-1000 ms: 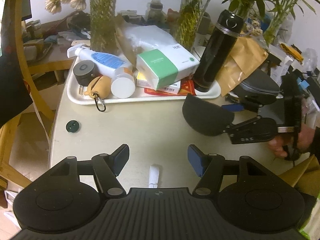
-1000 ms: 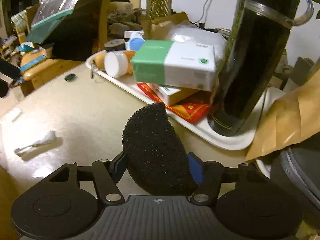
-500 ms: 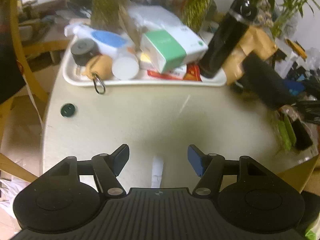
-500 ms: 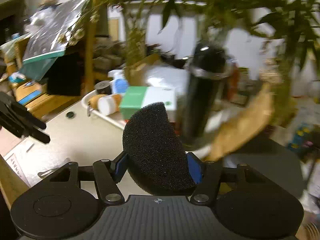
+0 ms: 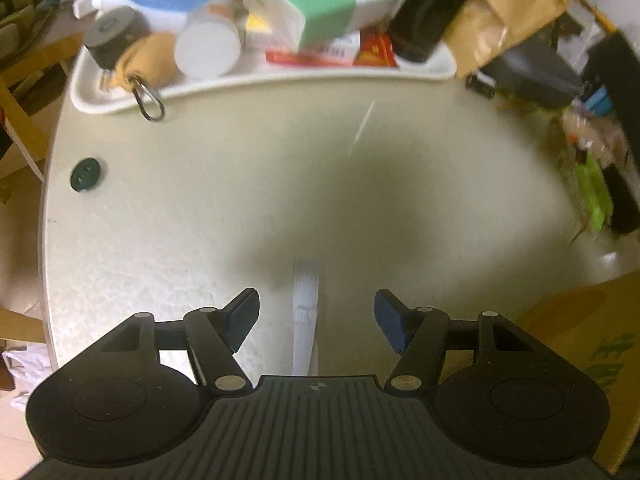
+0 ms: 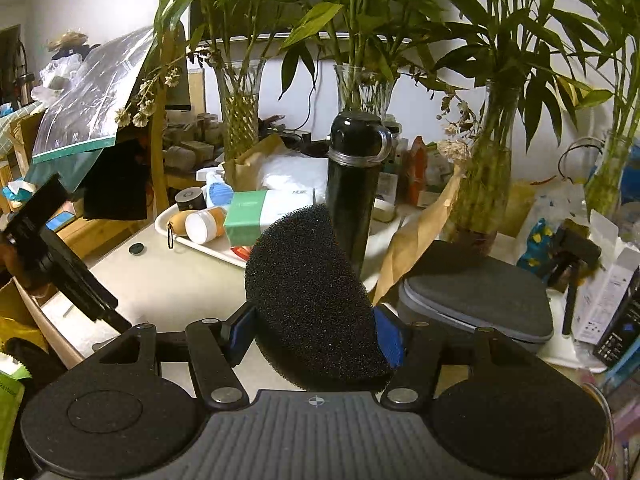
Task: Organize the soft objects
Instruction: 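Grasp the small white paper strip with the left gripper while the right holds the sponge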
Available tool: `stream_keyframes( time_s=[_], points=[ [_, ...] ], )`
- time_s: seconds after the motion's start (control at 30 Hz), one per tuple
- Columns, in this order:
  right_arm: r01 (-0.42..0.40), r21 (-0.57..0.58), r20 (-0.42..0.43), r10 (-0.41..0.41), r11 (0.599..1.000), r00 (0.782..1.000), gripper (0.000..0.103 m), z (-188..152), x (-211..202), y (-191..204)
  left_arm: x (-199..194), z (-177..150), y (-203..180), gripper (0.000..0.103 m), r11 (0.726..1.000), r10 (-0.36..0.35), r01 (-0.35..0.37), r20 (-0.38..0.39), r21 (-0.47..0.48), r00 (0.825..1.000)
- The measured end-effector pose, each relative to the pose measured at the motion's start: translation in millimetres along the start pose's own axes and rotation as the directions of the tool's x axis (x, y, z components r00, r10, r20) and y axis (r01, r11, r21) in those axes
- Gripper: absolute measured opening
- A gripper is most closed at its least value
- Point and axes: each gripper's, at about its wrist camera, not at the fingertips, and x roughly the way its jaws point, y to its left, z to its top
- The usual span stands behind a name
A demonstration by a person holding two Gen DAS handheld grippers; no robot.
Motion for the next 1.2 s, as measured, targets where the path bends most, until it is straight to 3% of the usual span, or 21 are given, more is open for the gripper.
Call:
stream_keyframes(
  time_s=[0.2,0.33,0.47,0.63,0.67,0.8,1.0,1.2],
  points=[
    [-0.003,-0.018,-0.002,0.003,1.000,1.000,0.066,1.6,-1.0,4.8,20.5,-0.9,-3.1,0.046,0.999,0.044,-0.042,-0.073,0.031,0.996],
    [0.002,-0.021,-0.013,-0.002,1.000,1.000,0.066,1.7,0.3,4.1,20.4,-3.8,-8.8,0.040,0.996,0.068,-0.064,-0.066,0.065,0.996],
    [0.009,-0.023,-0.014,-0.009,1.000,1.000,0.066,2.4,-0.4,2.1,19.8,-5.4,-10.3,0.018,0.990,0.122,-0.118,-0.056,0.074,0.991],
    [0.032,-0.029,-0.040,-0.033,0.999,0.999,0.066,1.7,2.7,3.2,19.1,-4.4,-10.5,0.008,0.985,0.157,-0.154,-0.041,0.084,0.987],
    [0.038,-0.028,-0.047,-0.039,0.999,0.998,0.066,1.9,3.7,3.5,18.1,-4.1,-9.8,0.003,0.985,0.163,-0.160,-0.031,0.070,0.986],
    [0.042,-0.013,-0.075,-0.042,0.999,0.996,0.066,1.9,7.1,3.3,5.6,-3.2,-10.3,0.003,0.974,0.219,-0.221,0.046,0.048,0.975],
    [0.057,0.021,-0.109,-0.055,0.998,0.993,0.066,0.1,10.0,-1.4,-20.7,-0.9,-13.8,0.003,0.975,0.217,-0.222,0.160,0.016,0.963],
    [0.069,0.038,-0.103,-0.064,0.997,0.993,0.066,-1.3,2.5,-3.2,-57.8,-2.5,-29.5,0.003,0.970,0.232,-0.243,0.328,-0.008,0.916]
  ],
)
